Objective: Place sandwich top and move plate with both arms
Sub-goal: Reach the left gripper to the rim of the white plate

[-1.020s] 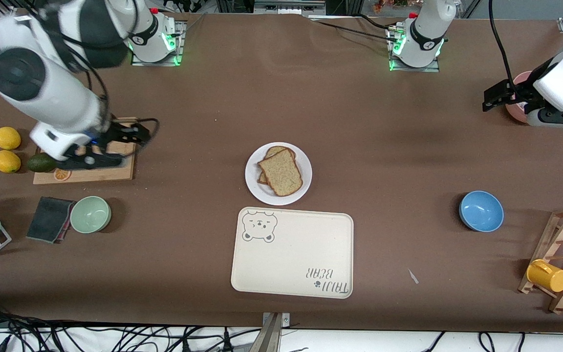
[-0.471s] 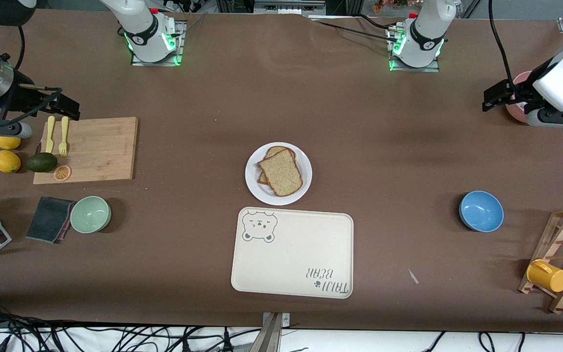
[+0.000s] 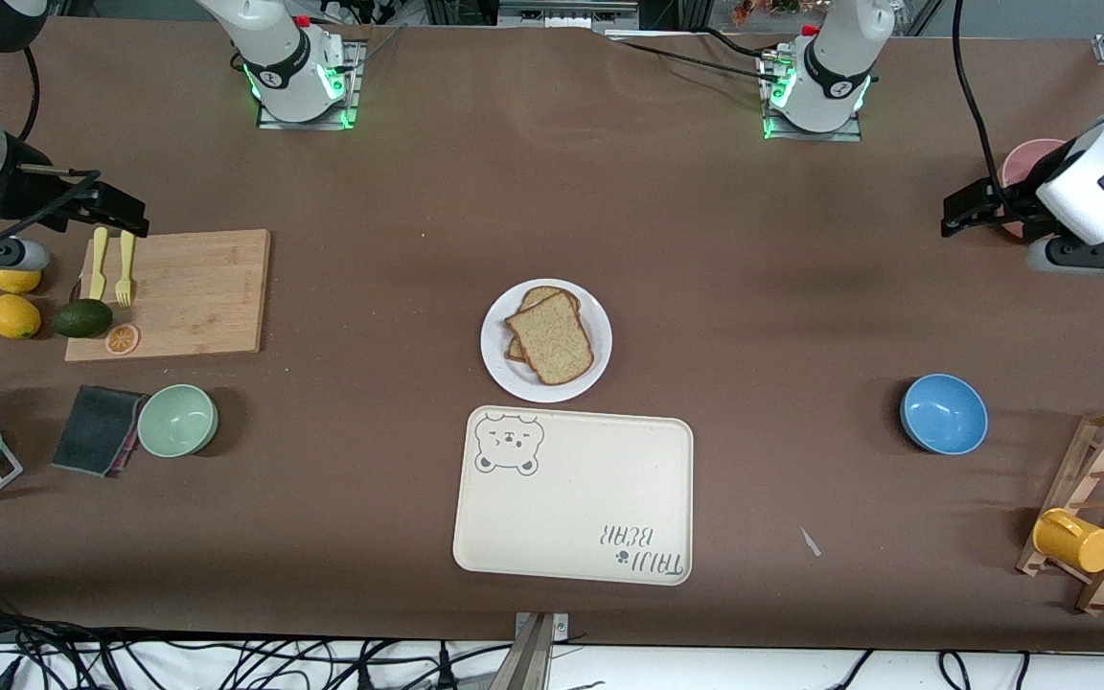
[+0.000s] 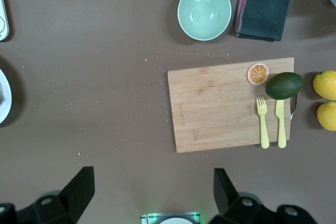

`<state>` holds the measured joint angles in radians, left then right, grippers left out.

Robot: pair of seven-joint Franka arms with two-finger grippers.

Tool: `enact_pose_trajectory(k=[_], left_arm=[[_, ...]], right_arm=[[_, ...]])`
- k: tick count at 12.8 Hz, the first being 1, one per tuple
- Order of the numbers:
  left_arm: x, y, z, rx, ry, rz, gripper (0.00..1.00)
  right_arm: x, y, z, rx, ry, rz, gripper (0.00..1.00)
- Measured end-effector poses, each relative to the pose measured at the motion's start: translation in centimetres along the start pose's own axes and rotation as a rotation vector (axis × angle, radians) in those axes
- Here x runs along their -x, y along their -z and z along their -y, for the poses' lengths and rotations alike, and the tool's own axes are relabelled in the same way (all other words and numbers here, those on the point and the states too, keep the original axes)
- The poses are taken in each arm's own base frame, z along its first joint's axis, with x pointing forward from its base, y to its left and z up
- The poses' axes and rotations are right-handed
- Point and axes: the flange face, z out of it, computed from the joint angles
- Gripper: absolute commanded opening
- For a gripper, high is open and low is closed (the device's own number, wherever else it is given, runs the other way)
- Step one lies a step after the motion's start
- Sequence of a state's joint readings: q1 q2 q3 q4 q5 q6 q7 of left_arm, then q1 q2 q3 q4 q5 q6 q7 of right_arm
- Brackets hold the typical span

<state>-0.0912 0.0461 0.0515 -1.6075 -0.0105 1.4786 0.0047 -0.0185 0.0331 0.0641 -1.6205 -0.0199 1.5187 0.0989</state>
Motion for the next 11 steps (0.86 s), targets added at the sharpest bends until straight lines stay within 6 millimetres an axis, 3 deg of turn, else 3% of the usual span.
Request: enact_pose_trajectory(k=[4, 7, 9, 11], left_arm=[[-1.3, -1.7, 0.2, -0.001, 0.004, -0.007, 1.00], [-1.3, -5.7, 0.3, 0.001, 0.006, -0.039, 1.00], [-1.1, -7.7, -1.3, -0.003, -0.026, -0.037, 1.00], [-1.2, -9.1, -4.5, -0.011, -0.080, -0.044, 1.00]], right_arm=[[-0.3, 0.1, 0.0, -0.002, 0.000, -0.017, 1.00], [-0.4, 0.1, 0.0, -0.003, 0.000, -0.025, 1.00], [-0.4, 0.2, 0.1, -0.003, 0.000, -0.030, 1.00], [-0.4, 0.2, 0.1, -0.003, 0.002, -0.031, 1.00]])
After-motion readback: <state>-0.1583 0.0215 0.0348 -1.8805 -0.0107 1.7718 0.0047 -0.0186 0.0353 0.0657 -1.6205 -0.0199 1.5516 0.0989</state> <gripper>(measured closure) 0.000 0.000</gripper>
